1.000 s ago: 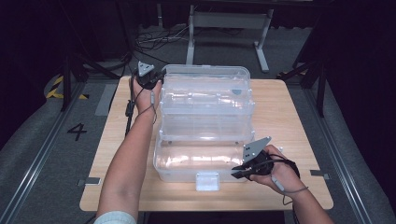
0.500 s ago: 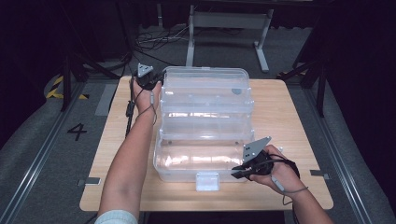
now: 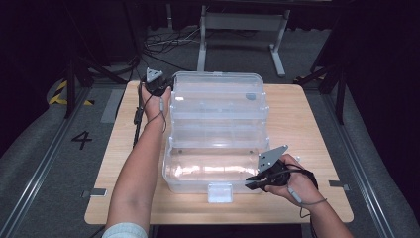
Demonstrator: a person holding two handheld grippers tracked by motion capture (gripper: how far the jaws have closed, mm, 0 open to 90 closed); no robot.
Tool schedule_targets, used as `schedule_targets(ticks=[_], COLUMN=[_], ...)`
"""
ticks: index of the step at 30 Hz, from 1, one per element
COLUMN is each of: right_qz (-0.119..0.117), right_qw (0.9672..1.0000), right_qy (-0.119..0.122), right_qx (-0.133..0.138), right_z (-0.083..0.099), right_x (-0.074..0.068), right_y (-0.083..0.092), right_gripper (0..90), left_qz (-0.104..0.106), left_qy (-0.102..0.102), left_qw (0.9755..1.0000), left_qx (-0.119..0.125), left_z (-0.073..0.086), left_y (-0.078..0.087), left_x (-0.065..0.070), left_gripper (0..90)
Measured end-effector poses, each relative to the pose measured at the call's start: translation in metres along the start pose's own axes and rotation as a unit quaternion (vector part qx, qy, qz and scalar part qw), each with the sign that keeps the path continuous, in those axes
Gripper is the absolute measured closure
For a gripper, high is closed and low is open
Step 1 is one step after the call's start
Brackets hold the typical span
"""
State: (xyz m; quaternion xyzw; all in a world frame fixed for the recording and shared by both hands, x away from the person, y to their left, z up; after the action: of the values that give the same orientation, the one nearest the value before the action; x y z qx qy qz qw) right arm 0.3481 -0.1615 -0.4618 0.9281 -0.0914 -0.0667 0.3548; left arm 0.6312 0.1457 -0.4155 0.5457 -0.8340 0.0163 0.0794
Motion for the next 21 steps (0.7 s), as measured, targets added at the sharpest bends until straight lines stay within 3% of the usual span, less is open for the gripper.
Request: schedule_targets(ticks=[21], right_qz=[-0.001], right_qw=[1.0000], right_qy=[-0.004], right_qx=[-0.001], right_z=[0.000], right_x=[0.000], right_y=[0.000], right_gripper=[80.3], left_qz=[-0.009], left_qy=[0.011], left_qw=[0.9994], left_qx=[-0.031], left_z=[0.020], left_y=[-0.002], left_x=[-0.008], left_gripper=[80.7])
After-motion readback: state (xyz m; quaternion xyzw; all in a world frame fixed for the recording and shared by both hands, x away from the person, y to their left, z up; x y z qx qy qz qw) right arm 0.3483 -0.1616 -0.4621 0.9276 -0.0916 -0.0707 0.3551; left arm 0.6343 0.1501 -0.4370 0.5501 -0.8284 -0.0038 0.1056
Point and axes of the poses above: each handheld gripper's, and its own axes: y roughly backward along the jaws, z roughly out of its underside, x roughly to its right, the point moved 7 cm from there along -y, roughly forward along the jaws, and after that the axes turned 11 degrees about x, right-handed, at the moved point
